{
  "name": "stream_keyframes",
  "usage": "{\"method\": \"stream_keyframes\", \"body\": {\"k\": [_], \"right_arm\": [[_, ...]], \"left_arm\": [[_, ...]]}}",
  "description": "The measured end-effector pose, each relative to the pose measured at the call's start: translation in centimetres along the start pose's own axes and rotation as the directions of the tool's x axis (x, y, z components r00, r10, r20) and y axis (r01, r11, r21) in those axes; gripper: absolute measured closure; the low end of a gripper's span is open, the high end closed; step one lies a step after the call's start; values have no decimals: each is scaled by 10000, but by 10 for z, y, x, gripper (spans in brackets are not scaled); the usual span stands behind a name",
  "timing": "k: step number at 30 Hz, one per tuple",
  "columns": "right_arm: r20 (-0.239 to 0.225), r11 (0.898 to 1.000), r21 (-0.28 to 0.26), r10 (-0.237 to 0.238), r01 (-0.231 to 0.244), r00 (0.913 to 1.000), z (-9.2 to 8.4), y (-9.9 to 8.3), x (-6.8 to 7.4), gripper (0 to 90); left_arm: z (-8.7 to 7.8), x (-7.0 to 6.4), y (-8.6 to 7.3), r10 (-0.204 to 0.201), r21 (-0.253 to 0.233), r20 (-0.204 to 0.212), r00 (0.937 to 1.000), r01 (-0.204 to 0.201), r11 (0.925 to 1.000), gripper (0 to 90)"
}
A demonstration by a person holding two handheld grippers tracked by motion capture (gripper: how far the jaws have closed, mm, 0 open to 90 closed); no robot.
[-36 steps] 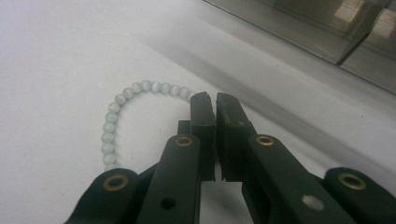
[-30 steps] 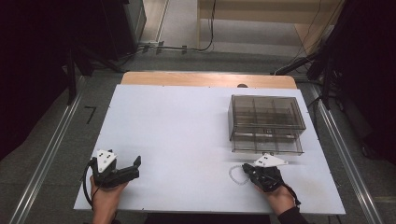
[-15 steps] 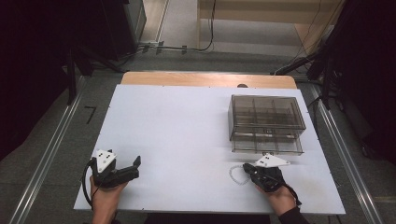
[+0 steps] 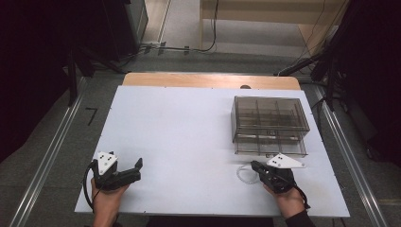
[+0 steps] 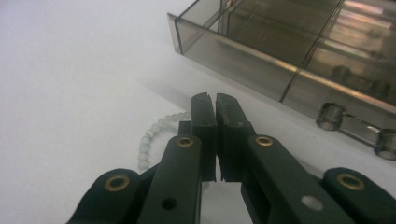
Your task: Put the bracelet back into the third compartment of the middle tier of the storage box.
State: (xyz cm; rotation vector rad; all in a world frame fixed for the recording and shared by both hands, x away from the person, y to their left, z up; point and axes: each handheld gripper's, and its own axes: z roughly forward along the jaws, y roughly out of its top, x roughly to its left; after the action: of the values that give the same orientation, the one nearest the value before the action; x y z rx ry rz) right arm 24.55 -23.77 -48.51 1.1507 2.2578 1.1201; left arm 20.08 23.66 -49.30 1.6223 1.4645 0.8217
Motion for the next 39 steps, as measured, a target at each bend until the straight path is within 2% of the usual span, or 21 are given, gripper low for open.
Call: {"method": "stream_keyframes", "body": {"k": [9,18,25,39], "right_arm": [[177,9977,-644,241,-229,9996,-14,6,-4,845],[290,9939,-982,541,-510,9981,-23,11,-11,845],[446,9843,-1583,868,-788,9952,-36,19,-19,845],[597,9694,-2163,1316,-1158,9895,-50,26,-33,845]], "left_arm": [[0,0,0,24,17,8,10000,-24,10000,0],[0,0,0,65,54,12,10000,-65,10000,0],[1,0,0,82,65,17,10000,-82,9999,0],[1,-1,0,76,63,19,10000,-76,10000,0]]}}
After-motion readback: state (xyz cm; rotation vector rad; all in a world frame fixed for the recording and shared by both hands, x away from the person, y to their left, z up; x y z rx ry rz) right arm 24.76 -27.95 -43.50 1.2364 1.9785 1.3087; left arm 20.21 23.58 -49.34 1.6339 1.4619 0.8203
